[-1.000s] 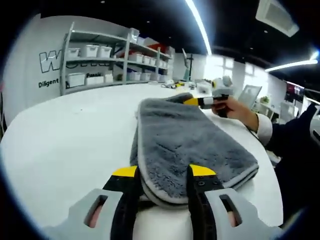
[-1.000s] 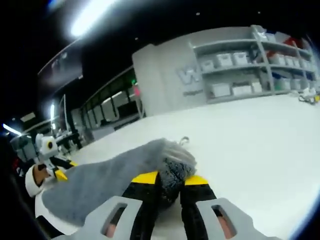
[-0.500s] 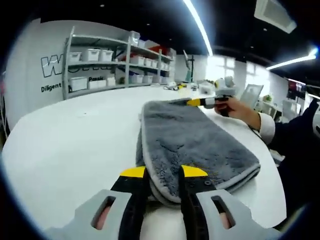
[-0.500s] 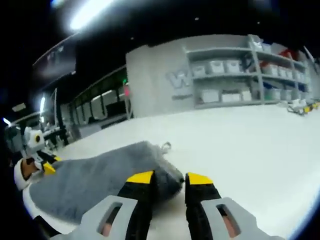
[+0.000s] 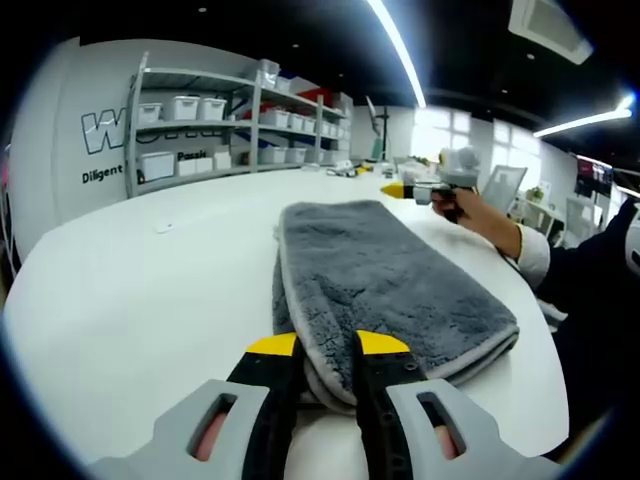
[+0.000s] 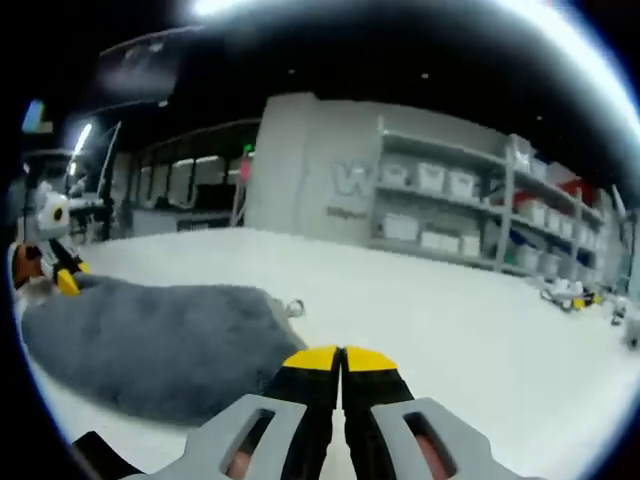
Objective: Open the folded towel by lifting each exposed corner and separating the folded layers until the towel lies flat within the target outline without major curled edges
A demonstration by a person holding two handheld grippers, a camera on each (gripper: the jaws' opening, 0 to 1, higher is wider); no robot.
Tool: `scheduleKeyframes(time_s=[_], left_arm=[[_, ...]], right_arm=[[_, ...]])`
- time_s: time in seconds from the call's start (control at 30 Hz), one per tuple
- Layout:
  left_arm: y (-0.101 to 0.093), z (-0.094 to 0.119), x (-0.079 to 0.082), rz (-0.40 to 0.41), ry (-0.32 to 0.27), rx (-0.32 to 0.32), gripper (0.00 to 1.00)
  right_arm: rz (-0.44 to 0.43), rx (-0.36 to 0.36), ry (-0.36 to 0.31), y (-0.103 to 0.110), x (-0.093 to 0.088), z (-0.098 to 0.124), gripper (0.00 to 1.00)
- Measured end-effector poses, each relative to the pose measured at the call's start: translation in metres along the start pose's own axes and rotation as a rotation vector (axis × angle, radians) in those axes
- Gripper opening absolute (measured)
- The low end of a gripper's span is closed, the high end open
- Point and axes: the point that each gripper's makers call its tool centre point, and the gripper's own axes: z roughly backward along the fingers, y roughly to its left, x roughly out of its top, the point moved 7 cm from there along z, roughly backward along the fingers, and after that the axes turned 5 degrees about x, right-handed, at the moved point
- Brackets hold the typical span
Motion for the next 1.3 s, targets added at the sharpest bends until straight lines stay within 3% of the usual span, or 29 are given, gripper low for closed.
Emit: scheduleKeyframes(time_s=[0.1,0.17,0.23,0.33,0.5,0.63,0.7,0.8,0.93,1.03,1.3], left_arm=[[-0.001,0.0,0.0,0.002,0.003,0.006,0.19],[-0.001,0.001,-0.001,0.025,0.005,0.02,0.19],[-0.002,0.002,-0.001,0.032,0.008,0.021,0.18],[-0.001,0.002,-0.001,0.042,0.014,0.022,0.18],[-0.003,0.004,0.0,0.037,0.019,0.021,0.16],[-0.008,0.007,0.001,0.018,0.021,0.064,0.13],[-0.011,0.007,0.001,0.005,0.028,0.074,0.13],[-0.011,0.008,0.0,0.012,0.033,0.088,0.13],[-0.011,0.01,-0.002,0.049,0.046,0.099,0.13],[-0.014,0.014,-0.004,0.06,0.047,0.108,0.13],[-0.013,0.018,-0.005,0.097,0.078,0.135,0.13]], right_arm=[[-0.043,0.064,-0.024,0.011,0.005,-0.003,0.0],[-0.032,0.048,0.073,0.011,-0.003,-0.004,0.0],[-0.006,0.038,0.087,0.012,-0.005,-0.006,0.0],[-0.074,0.071,0.124,0.015,-0.009,-0.008,0.0],[-0.068,0.113,0.174,0.019,-0.018,-0.017,0.0],[-0.05,0.135,0.24,0.023,-0.027,-0.027,0.0],[-0.026,0.141,0.242,0.023,-0.025,-0.032,0.0],[0.018,0.174,0.287,0.027,-0.021,-0.036,0.0],[-0.003,0.227,0.373,0.026,-0.015,-0.047,0.0],[0.055,0.258,0.414,0.029,-0.011,-0.056,0.0],[0.138,0.318,0.469,0.044,0.001,-0.096,0.0]])
